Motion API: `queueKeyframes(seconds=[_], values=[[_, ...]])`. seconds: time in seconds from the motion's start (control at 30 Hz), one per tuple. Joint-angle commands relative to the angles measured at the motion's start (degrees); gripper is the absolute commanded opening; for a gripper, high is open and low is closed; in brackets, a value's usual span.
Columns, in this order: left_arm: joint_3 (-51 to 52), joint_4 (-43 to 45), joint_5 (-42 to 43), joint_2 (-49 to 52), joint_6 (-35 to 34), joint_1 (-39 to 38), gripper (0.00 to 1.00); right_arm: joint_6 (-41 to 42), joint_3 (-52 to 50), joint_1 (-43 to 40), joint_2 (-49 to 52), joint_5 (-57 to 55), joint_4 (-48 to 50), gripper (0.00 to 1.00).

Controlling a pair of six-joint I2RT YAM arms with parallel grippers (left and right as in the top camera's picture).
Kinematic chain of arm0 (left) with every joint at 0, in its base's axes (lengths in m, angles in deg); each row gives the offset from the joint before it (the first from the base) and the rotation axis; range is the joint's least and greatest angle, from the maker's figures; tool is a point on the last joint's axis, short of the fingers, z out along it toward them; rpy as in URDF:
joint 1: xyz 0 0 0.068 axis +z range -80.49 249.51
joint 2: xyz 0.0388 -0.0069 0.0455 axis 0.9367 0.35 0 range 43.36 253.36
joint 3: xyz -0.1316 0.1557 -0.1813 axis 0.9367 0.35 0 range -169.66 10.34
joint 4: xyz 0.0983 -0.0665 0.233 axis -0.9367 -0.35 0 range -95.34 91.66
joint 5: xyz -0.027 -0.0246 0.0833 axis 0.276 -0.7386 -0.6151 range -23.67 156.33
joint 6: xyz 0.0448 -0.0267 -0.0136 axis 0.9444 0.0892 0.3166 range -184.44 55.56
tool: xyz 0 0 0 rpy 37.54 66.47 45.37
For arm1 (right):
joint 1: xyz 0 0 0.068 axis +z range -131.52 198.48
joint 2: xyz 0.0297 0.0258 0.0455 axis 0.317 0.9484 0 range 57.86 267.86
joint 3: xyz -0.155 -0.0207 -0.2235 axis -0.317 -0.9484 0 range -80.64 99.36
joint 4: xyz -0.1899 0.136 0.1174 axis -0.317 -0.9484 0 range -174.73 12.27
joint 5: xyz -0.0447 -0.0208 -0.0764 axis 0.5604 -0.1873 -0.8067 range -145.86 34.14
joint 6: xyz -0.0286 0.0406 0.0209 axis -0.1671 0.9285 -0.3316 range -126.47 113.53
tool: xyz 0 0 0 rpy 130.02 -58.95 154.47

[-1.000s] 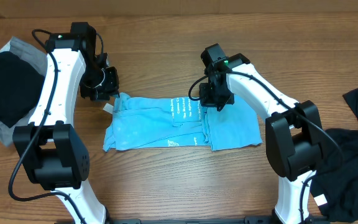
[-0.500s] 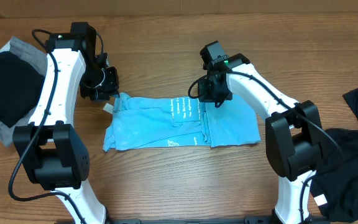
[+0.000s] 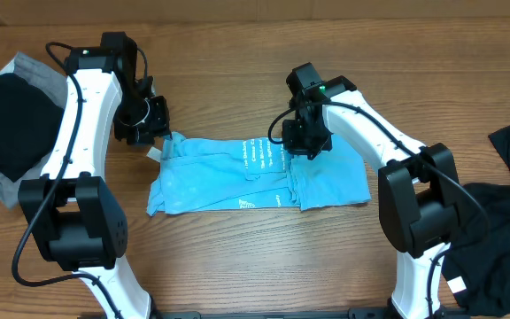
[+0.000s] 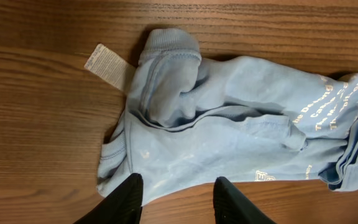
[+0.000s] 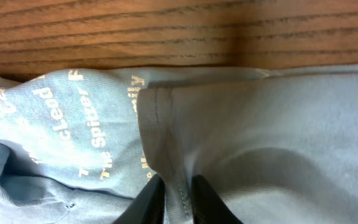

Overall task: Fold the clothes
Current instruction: 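Release the folded end and lift the right gripper away, then grasp the strip's left end with the left gripper and fold it rightward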

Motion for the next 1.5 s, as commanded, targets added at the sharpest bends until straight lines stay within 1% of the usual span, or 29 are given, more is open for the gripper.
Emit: queueKeyframes(seconds=[0.0,0.1,0.17,0.2,0.23,0.33,0.37,0.4,0.47,0.5,0.57,0.6,0.67,0.73,0.77,0.83,0.9,0.93,0.97,1.0,1.03,1.07,1.13,1.2,1.23,1.33,1.37,1.47], values=[[-1.1,-1.0,-0.5,-1.1,0.1,-0.4,0.46,-2.8,2.6,-1.3,-2.4,0.5,-2.6,0.26],[-1.1,-1.7,-1.9,-1.1,0.1,-0.4,0.48,-4.5,7.9,-2.8,-4.8,0.2,-7.8,0.29],[-1.1,-2.5,-4.6,-1.1,0.1,-0.4,0.53,-4.5,12.0,-4.7,-6.8,-1.1,-12.8,0.36],[-1.0,-2.6,-6.1,-1.1,0.1,-0.4,0.56,-4.5,13.5,-6.0,-7.6,-1.9,-15.1,0.5],[-0.9,-2.7,-7.4,-1.1,0.1,-0.4,0.59,-4.5,14.5,-7.1,-8.2,-2.3,-17.0,0.57],[0.5,-2.3,-8.1,-1.1,4.0,-0.4,0.68,-4.5,15.1,-10.9,-9.6,-2.7,-22.1,0.61],[2.1,-1.6,-8.1,-1.1,5.9,-0.4,0.73,-4.5,15.1,-13.3,-9.7,-2.7,-25.3,0.64],[3.5,-0.7,-8.1,-1.0,7.8,-0.4,0.77,-4.6,15.0,-14.7,-9.7,-2.7,-26.7,0.64],[6.7,2.0,-8.1,-1.0,10.1,-0.4,0.86,-4.6,14.8,-16.8,-9.7,-2.8,-28.5,0.67],[8.7,3.7,-7.6,-1.0,11.3,-0.4,0.87,-4.6,14.8,-17.6,-9.7,-2.8,-28.9,0.71],[13.0,7.4,-5.1,-1.0,14.1,-0.4,0.89,-4.6,14.8,-18.9,-9.7,-2.8,-29.2,0.73],[14.4,8.8,-4.2,-1.0,15.0,-0.4,0.89,-4.6,14.8,-19.2,-9.7,-2.8,-29.2,0.73],[19.5,14.2,-2.2,-1.0,16.9,-0.4,0.9,-4.6,14.8,-19.6,-9.7,-2.8,-29.2,0.73],[22.9,17.9,2.0,-1.0,19.1,-0.5,0.89,-4.6,14.8,-19.6,-9.7,-2.8,-29.1,0.74],[24.5,19.9,4.3,-1.0,19.7,-0.5,0.89,-4.6,14.8,-19.6,-9.7,-2.8,-29.0,0.74],[26.7,22.8,6.1,-1.0,19.8,-0.5,0.89,-4.6,14.8,-19.6,-9.7,-2.8,-29.0,0.74],[29.0,26.6,6.3,-1.0,19.3,-0.5,0.86,-4.6,14.8,-19.6,-9.7,-2.8,-29.3,0.74],[29.5,27.3,6.3,-1.0,19.3,-0.5,0.81,-4.6,14.8,-19.6,-9.7,-2.8,-29.4,0.74],[30.2,28.3,6.3,-1.0,18.9,-0.5,0.71,-4.6,14.8,-19.6,-9.7,-2.8,-29.7,0.74],[30.4,28.5,6.1,-1.0,18.9,-0.5,0.58,-4.6,14.8,-19.6,-9.7,-2.8,-29.9,0.74],[30.4,28.9,6.0,-1.0,18.9,-0.4,0.38,-4.6,14.8,-19.6,-9.7,-2.8,-30.1,0.74],[30.4,29.0,6.0,-1.0,18.9,-0.4,0.29,-4.6,14.8,-19.6,-9.7,-2.8,-30.1,0.74],[30.2,28.9,4.0,-1.0,18.4,-0.3,0.16,-4.6,14.8,-19.6,-9.7,-3.0,-30.1,0.74],[29.1,27.5,-0.3,-1.0,16.4,-0.3,0.1,-4.6,14.8,-19.6,-9.7,-4.3,-30.2,0.74],[27.4,25.5,-4.6,-1.0,14.5,-0.2,0.06,-4.6,14.8,-19.6,-9.7,-5.3,-30.3,0.75],[22.8,21.3,-10.0,-1.0,11.2,0.6,0.04,-4.6,14.8,-19.6,-9.6,-5.8,-30.1,0.77],[19.2,18.0,-12.2,-1.0,9.8,1.5,0.04,-4.6,14.8,-19.6,-9.6,-5.8,-30.1,0.76],[11.9,12.4,-15.5,-1.0,7.9,3.9,0.04,-4.7,14.5,-19.6,-9.6,-5.8,-29.9,0.76]])
